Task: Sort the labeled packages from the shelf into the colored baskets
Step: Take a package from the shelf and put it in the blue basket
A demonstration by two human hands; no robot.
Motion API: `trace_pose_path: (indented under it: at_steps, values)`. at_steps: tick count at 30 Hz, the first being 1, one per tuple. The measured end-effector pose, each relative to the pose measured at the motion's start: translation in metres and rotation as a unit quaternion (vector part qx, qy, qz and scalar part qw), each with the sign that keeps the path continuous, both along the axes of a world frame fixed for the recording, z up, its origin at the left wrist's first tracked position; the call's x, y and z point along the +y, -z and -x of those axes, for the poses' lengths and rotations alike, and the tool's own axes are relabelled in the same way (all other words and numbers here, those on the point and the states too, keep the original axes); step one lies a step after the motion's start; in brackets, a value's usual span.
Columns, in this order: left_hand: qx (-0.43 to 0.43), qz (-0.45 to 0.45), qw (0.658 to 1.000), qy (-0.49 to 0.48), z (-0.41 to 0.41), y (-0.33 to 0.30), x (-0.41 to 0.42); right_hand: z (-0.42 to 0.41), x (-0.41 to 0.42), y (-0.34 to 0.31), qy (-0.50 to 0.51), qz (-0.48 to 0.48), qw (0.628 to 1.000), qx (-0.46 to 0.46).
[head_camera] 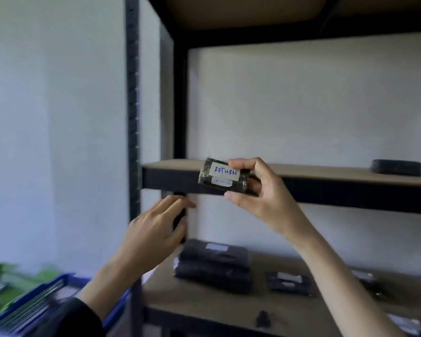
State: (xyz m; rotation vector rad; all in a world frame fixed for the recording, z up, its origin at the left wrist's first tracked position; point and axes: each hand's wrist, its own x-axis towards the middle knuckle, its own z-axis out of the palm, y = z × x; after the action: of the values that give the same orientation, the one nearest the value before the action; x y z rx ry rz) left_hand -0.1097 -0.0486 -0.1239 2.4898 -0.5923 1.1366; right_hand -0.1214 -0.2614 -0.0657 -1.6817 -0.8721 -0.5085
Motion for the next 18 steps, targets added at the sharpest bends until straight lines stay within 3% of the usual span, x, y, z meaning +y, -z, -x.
trace_pose_path:
  at_steps: [4,10,18]
  values:
    - [0.087,0.001,0.993,-0.076,0.029,0.067,0.101,0.019,0.100,0.076,-0.023,-0.018,0.999,0.035]
    - [0.202,0.012,0.967,-0.155,0.079,0.168,0.215,0.032,0.235,0.209,-0.064,0.037,0.974,0.216]
    - [0.306,0.034,0.923,-0.232,0.112,0.259,0.329,0.026,0.353,0.306,-0.069,0.072,0.925,0.366]
